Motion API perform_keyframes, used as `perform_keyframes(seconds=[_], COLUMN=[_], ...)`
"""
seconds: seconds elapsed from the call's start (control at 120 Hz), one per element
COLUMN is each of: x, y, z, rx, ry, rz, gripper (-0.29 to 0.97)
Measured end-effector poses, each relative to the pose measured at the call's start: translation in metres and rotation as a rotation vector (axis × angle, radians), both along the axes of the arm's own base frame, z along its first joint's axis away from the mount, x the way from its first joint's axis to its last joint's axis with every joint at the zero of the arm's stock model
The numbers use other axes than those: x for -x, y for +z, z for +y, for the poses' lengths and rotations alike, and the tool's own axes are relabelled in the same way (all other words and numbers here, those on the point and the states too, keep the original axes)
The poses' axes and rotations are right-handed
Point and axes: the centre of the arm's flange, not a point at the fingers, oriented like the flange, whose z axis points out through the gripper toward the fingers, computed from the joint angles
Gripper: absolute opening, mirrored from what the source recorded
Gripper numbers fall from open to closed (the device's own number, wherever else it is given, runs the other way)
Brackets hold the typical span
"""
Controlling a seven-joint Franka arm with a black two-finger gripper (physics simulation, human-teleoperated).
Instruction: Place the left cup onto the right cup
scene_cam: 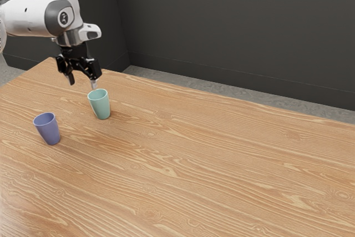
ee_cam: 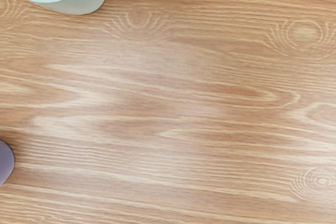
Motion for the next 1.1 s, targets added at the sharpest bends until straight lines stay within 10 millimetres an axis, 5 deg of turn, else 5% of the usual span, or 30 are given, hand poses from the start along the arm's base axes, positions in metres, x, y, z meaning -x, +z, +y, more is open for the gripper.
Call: perform_keyframes(seconds=[1.1], x=[-0.020], y=[-0.051], z=[0.086], rx=[-0.029], ry=[0.103], rz=[-0.018], gripper=[0.66])
